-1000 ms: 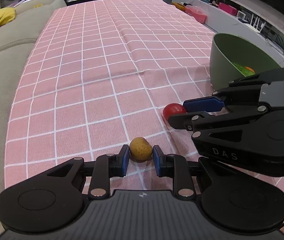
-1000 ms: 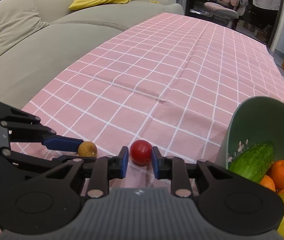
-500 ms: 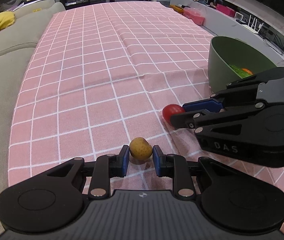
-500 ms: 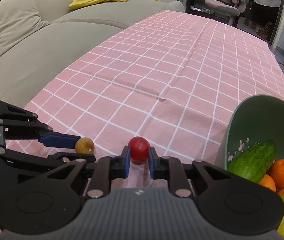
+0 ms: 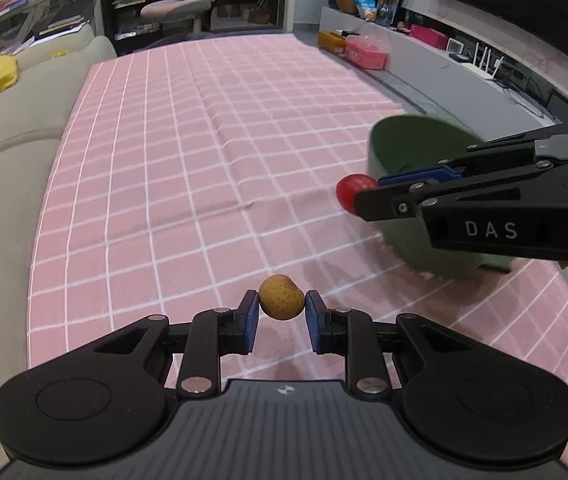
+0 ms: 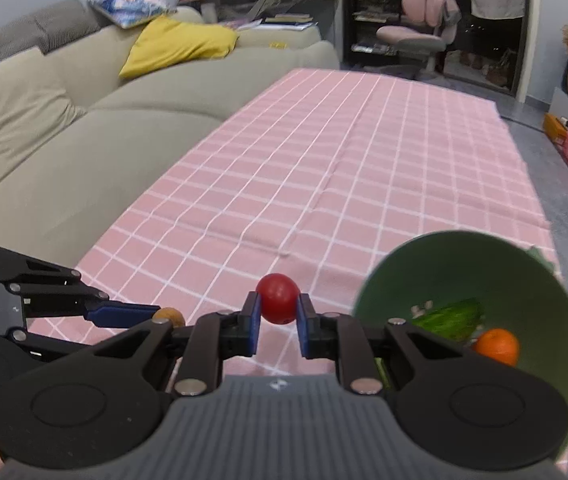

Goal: Organize fruits
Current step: 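Carry the kiwi and tomato over the colander with both tools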

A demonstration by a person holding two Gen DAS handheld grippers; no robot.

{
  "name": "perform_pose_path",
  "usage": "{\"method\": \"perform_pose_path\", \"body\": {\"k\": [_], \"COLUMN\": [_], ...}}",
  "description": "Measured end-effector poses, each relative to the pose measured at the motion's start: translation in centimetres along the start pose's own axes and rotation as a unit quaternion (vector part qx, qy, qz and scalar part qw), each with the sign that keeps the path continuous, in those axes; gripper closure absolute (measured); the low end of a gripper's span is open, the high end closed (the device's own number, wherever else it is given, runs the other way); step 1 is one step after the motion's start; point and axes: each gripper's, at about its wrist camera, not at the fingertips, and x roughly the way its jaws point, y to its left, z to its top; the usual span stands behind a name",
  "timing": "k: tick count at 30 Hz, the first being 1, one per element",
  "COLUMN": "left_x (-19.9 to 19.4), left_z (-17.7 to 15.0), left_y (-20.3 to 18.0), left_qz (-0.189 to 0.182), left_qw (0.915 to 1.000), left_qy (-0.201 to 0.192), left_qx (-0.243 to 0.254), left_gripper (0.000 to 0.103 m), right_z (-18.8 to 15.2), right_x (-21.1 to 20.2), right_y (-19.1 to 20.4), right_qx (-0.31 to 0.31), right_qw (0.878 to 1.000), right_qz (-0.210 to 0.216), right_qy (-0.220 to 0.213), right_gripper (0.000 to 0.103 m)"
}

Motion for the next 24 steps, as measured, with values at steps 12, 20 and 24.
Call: {"method": "perform_pose_path", "body": {"k": [12,20,24], "left_x": [-1.5,-0.3,1.2], "left_z": [4.2,5.8,6.3], "left_y": [-6.1,-10.1,-11.0], "left_qz": [-0.019,-0.034,-0.031], "left_qw": [0.9988,0.9975,0.9978], "left_qy": [-0.023,-0.021,-0.008], "left_qx": [0.039,0.057,0.059], "left_gripper": [0.075,0.075,0.075], "right_z": [-0.7,-1.9,-2.6], "right_x": [-6.2,-9.5,-9.5], "right_y": [-5.6,-9.9,-11.4], "right_qx": [0.044,0.082,0.104], "right_qw": [0.998,0.994,0.992], "right_qz": [-0.037,-0.059,-0.067], "right_qy": [-0.034,-0.050,-0.041], "right_gripper": [0.089,0.089,0.088]}}
